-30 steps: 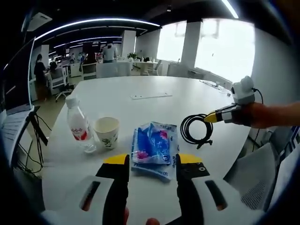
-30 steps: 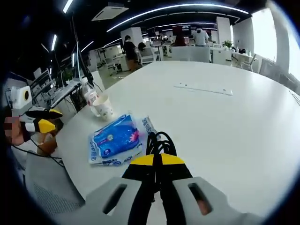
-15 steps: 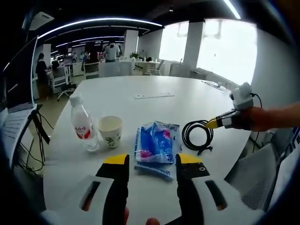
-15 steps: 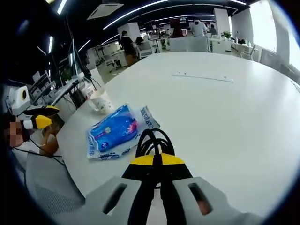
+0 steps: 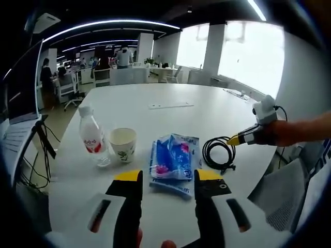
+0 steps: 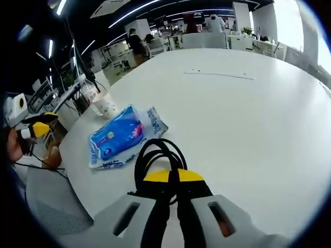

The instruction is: Arrange the tabletop items into an orderly group along one side of the table until the central work area is clear of visible clutter.

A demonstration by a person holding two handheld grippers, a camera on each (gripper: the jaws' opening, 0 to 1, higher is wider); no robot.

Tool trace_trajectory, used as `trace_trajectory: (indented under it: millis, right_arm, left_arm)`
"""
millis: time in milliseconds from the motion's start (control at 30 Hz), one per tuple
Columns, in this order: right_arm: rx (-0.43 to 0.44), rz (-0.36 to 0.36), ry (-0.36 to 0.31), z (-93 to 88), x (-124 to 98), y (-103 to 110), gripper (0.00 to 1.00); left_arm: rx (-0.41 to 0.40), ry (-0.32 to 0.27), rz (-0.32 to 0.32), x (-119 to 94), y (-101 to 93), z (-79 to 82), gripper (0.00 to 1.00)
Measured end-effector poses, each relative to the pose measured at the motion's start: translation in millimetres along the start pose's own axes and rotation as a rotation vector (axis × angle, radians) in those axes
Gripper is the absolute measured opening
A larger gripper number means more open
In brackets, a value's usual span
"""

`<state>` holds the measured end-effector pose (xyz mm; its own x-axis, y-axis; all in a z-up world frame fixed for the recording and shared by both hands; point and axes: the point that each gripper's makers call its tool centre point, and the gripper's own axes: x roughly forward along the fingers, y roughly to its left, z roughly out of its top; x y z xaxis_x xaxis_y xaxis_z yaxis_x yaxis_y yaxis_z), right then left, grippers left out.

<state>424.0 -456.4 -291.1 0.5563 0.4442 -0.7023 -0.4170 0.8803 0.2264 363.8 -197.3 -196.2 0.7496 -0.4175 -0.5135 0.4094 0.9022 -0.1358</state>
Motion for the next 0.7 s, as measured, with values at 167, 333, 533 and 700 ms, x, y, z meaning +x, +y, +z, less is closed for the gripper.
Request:
trace_trajectory:
  millis: [167,333,533,700]
  right_arm:
    - [0.034,-0.01,0.01,-6.9,1,-4,0.01]
    - [0.027,-0.024,0.019,-7.7,0,-8,0.02]
    - [0.039,-0.02,0.014,-7.2,-1,-10,0.01]
    - [0.052,-0.022,0.015,-8.2,-1,-12,0.01]
  left_arm:
    - [0.001,0.001,-0.001,0,-1.4,1.0,0.39]
    - [0.0,0.0,0.001,0,0.3,2.2,0.39]
    - [0.005,0.002,-0.004,2,-2.0,3.6,0.39]
    - [0.009,0.002,-0.01,4,-4.9,5.4,0.39]
